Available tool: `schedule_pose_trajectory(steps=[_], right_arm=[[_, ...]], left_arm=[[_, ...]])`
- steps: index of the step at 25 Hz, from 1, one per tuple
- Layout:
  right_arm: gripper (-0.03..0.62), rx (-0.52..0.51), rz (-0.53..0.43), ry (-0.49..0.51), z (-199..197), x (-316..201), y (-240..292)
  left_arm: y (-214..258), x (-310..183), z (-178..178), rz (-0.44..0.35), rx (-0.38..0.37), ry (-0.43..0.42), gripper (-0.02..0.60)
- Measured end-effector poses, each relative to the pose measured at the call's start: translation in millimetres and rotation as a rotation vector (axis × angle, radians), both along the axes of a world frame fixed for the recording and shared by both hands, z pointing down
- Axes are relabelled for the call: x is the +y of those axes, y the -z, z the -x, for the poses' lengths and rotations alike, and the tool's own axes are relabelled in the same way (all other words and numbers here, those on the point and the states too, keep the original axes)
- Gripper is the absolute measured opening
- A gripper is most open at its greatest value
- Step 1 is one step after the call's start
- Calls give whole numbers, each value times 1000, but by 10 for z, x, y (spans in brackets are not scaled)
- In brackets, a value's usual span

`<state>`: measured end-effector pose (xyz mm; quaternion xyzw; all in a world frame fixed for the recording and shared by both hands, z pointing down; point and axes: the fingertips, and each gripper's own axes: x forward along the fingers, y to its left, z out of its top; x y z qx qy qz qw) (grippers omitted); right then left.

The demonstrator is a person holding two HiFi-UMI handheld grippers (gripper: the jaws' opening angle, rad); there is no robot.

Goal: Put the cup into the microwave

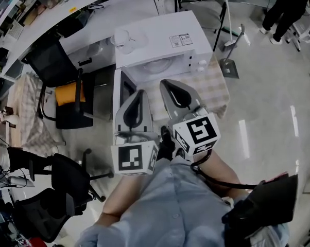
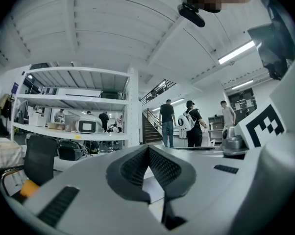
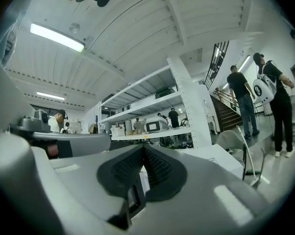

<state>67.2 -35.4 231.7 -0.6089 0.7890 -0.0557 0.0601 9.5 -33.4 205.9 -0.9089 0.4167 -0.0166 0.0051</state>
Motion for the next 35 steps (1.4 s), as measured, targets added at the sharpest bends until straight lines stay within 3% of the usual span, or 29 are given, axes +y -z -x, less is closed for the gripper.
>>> schedule_pose_trajectory(steps=[13,20,24,35], right_arm=[[2,35,35,3,-192,-582,-159],[5,66,-25,94,-108,-1134,-69],[5,59,10,113,-101,-1459,-181],[8,66,22,160,-37,-2129,-231]], left_arm=[[-148,-686,-128,17,42,15,0],[-118,-1199,-84,-62,28,86,0],[-55,-1442,-26,-97,39,125,0],[-140,-1988,135,-59,43,170,0]])
